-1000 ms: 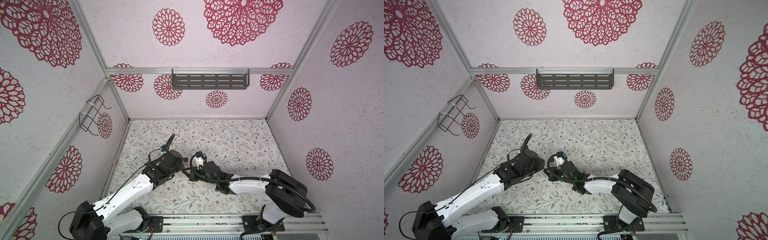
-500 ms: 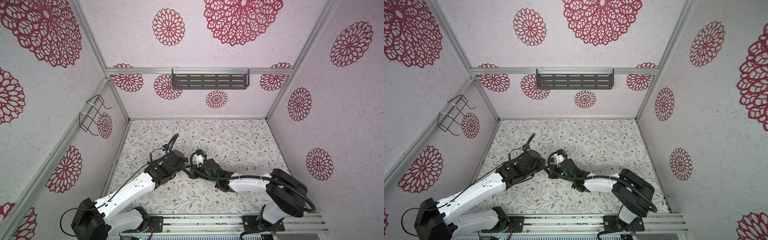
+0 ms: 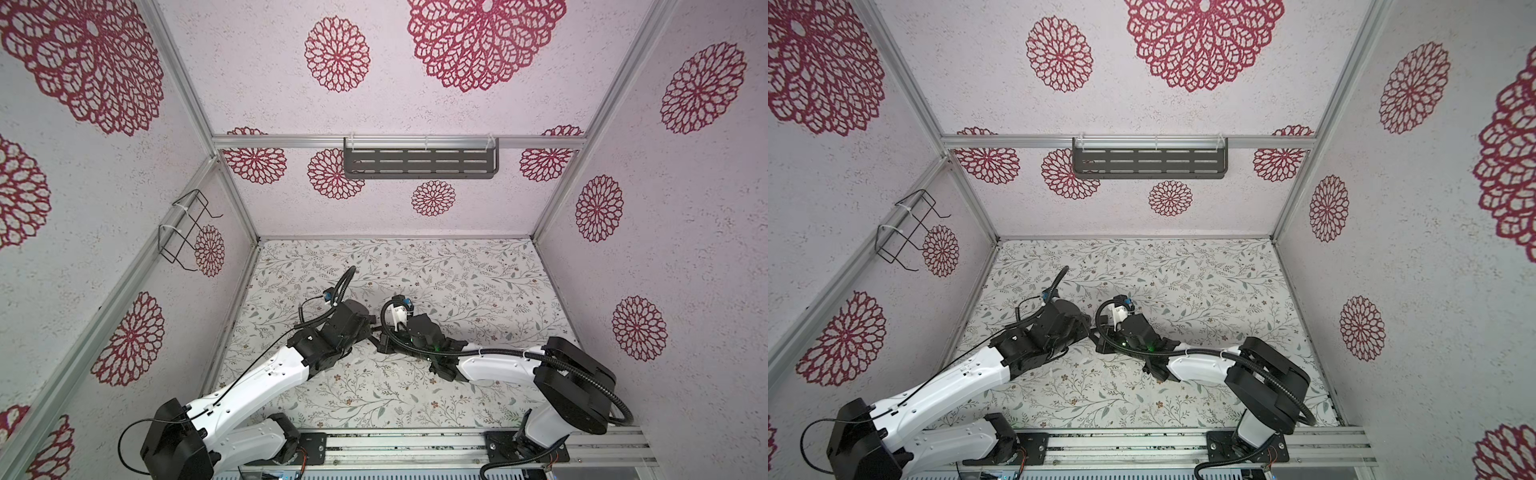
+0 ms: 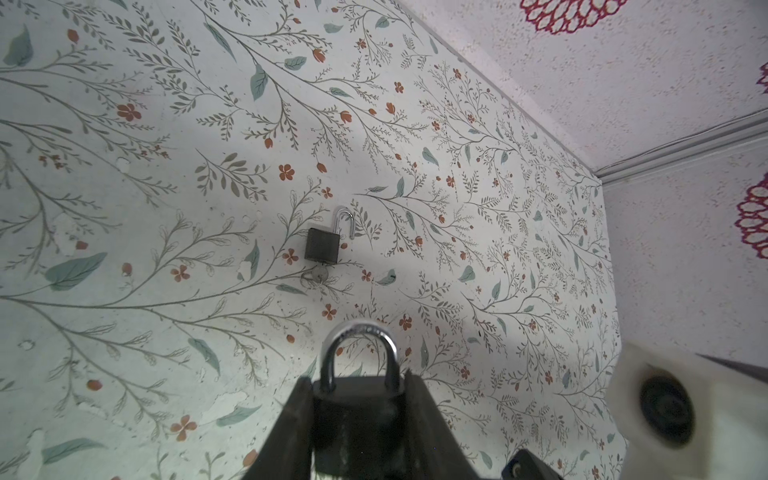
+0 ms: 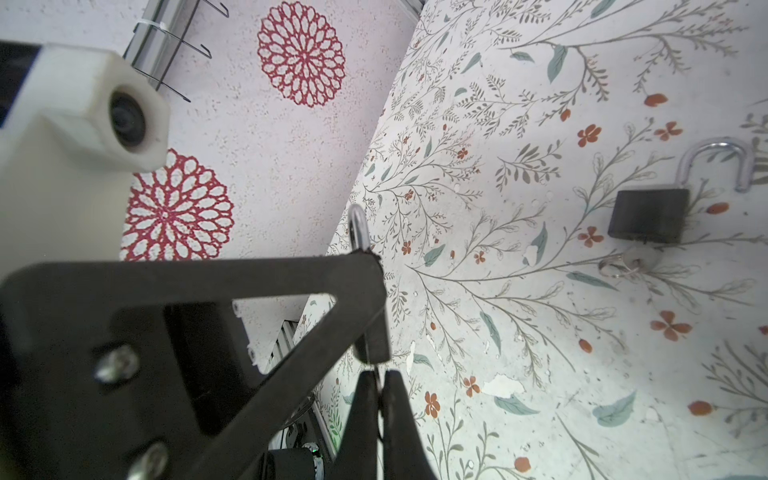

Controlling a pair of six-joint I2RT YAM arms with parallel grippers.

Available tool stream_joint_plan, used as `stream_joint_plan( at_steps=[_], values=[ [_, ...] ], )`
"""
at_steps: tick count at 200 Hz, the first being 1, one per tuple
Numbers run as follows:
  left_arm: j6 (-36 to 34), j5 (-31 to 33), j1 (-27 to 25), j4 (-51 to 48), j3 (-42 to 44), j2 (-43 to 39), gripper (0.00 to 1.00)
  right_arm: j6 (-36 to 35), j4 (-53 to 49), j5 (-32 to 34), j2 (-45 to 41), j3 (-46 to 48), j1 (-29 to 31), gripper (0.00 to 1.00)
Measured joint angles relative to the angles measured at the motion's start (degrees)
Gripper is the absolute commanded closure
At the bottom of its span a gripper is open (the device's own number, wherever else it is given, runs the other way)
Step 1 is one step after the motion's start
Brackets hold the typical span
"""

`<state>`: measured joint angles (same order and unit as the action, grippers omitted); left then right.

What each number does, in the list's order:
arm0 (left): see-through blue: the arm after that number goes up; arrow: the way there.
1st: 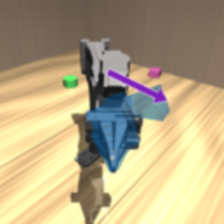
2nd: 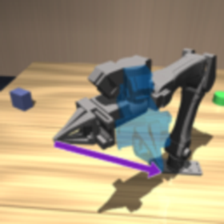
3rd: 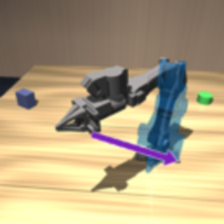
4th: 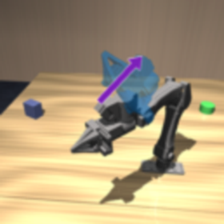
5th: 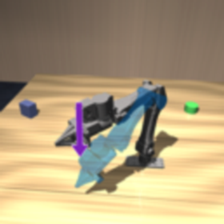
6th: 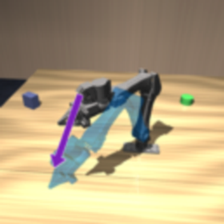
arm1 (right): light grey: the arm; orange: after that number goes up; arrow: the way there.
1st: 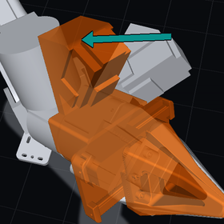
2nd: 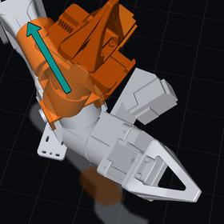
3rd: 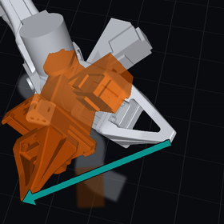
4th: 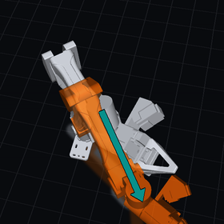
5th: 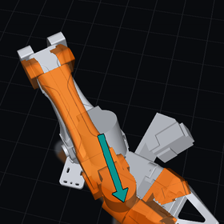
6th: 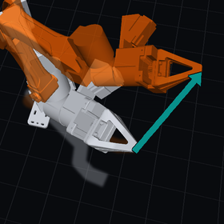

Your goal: Unlock with the key

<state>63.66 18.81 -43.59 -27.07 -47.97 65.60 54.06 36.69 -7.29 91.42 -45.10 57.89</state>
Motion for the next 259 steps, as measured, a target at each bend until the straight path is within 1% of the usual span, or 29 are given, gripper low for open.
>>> stream_joint_plan(
  at_steps=[17, 37, 84, 101, 118, 148, 186, 231, 259],
  values=[
    [0.0, 0.42, -0.02, -0.2, 0.0, -0.5, 1.0, 0.04, 1.18, 0.02, -0.02, 0.5, 0.02, 0.89],
    [-0.02, 0.5, -0.26, -0.76, -0.02, -0.94, 1.0, 0.13, 2.99, 0.0, -0.04, 1.7, 0.11, 0.84],
    [-0.04, 1.7, -0.39, -1.62, 0.0, -2.34, 1.0, 0.63, 5.38, 0.0, -0.04, 2.73, 0.7, 0.83],
    [-0.04, 2.14, -0.39, -1.66, -0.02, -2.78, 1.0, 0.61, 5.7, 0.0, -0.04, 2.73, 0.94, 0.86],
    [-0.02, 2.32, -0.39, -1.68, 0.0, -2.99, 1.0, 0.92, 6.25, -0.09, -0.04, 2.78, 1.09, 0.93],
    [0.02, 2.34, -0.39, -1.66, 0.0, -3.02, 1.0, 1.16, 7.26, -0.26, -0.04, 3.02, 1.2, 1.0],
    [0.31, 1.18, -0.33, -1.05, 0.37, -3.02, 1.0, 1.07, 7.23, -0.22, -0.04, 3.06, 1.11, 1.0],
    [0.37, 0.57, -0.37, 3.85, 2.67, -3.02, 1.0, 1.16, 6.6, -0.57, -0.07, 3.06, -0.11, 1.0],
    [-0.39, 0.72, -0.39, 6.36, 2.82, -3.04, 1.0, 2.93, 6.91, -1.14, -0.83, 3.06, -1.14, 1.0]
  ],
)
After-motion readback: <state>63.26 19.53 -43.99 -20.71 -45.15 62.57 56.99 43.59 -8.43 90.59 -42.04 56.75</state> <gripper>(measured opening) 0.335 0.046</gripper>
